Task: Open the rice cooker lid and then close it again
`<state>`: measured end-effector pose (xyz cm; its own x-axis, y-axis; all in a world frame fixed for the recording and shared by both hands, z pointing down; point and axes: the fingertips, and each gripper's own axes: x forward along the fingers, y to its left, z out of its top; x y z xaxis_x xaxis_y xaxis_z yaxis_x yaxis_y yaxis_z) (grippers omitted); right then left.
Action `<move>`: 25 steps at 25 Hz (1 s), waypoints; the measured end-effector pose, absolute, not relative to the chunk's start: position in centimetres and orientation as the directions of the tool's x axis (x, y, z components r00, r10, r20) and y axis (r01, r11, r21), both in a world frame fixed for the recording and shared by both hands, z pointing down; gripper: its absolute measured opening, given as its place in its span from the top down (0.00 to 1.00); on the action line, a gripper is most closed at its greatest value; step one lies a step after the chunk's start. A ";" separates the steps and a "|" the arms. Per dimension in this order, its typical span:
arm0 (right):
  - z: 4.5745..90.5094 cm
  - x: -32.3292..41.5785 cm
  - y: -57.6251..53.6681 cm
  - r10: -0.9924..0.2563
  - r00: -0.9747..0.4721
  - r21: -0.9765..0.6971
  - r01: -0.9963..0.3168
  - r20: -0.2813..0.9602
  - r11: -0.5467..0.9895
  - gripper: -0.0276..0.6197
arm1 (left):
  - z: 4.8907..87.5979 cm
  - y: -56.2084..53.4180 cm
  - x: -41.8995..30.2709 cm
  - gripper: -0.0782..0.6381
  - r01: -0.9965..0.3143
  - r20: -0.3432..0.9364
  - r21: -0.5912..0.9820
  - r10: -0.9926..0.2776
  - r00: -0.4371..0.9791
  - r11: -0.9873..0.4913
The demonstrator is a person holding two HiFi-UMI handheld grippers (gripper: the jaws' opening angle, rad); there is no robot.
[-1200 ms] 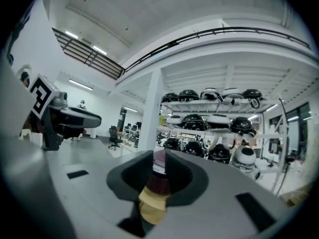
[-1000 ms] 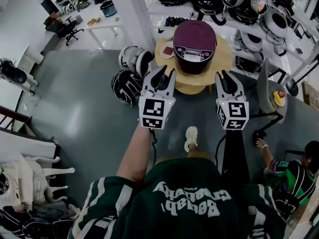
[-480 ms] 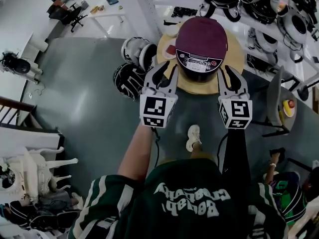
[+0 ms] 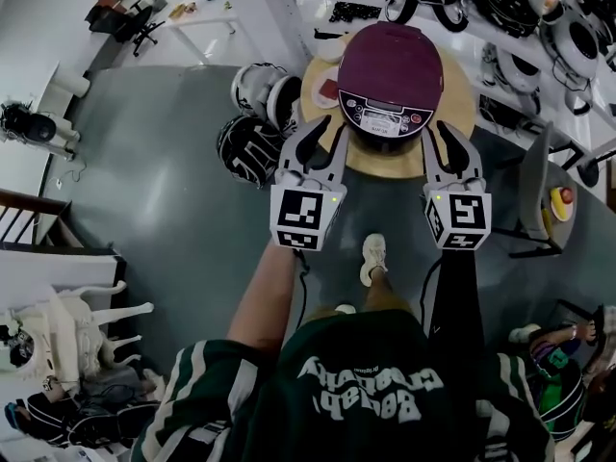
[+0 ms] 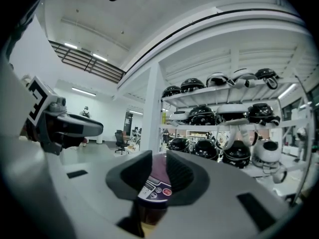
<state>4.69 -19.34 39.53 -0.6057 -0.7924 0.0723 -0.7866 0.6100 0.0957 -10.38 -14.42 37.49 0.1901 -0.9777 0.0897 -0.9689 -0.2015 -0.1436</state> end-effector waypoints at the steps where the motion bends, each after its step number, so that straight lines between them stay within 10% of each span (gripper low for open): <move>1: 39.5 4.7 -19.4 -0.791 -0.608 0.097 -0.785 0.070 0.612 0.81 | 37.5 -14.6 -10.4 0.78 -0.969 0.089 -0.141 -0.977 0.192 -0.203; 25: 37.8 1.9 -34.5 -0.732 -0.680 0.037 -0.732 0.041 0.681 0.77 | 36.5 -28.0 -12.2 0.78 -0.967 0.076 -0.167 -0.981 0.181 -0.191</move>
<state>1.94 -34.47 37.75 -0.6796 -0.7325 0.0407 -0.7316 0.6808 0.0372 -12.19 -27.99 36.51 0.1808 -0.9806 0.0763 -0.9672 -0.1913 -0.1668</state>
